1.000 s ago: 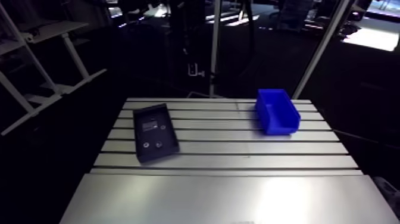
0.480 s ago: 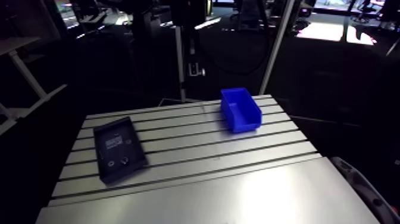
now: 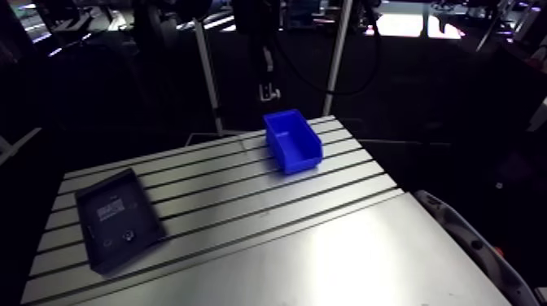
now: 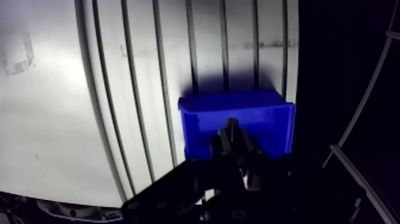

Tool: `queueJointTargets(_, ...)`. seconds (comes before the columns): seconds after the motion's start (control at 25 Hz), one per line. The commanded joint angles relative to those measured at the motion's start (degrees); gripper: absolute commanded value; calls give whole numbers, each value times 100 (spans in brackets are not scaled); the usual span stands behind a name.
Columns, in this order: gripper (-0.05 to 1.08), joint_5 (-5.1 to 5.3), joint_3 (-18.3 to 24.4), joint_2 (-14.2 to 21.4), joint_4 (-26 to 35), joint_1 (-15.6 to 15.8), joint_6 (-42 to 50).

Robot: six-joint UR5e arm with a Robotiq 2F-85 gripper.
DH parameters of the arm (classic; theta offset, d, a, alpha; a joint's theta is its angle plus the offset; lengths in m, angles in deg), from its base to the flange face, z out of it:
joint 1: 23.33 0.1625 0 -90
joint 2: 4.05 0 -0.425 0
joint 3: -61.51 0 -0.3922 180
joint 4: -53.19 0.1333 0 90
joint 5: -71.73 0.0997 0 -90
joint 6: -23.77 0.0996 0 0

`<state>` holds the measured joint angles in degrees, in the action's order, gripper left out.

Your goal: Pick up the M10 bolt from the tray and put it into the blue bin.

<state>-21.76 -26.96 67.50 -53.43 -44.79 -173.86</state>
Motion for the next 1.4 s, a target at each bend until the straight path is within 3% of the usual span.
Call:
queueJointTargets(0.04, 104, -34, 90, -340, -303, -52, -54)
queueJointTargets(0.8, 103, -34, 696, -1263, -417, -315, -63)
queueJointTargets(1.4, 102, -51, 573, -1606, -575, -368, -98)
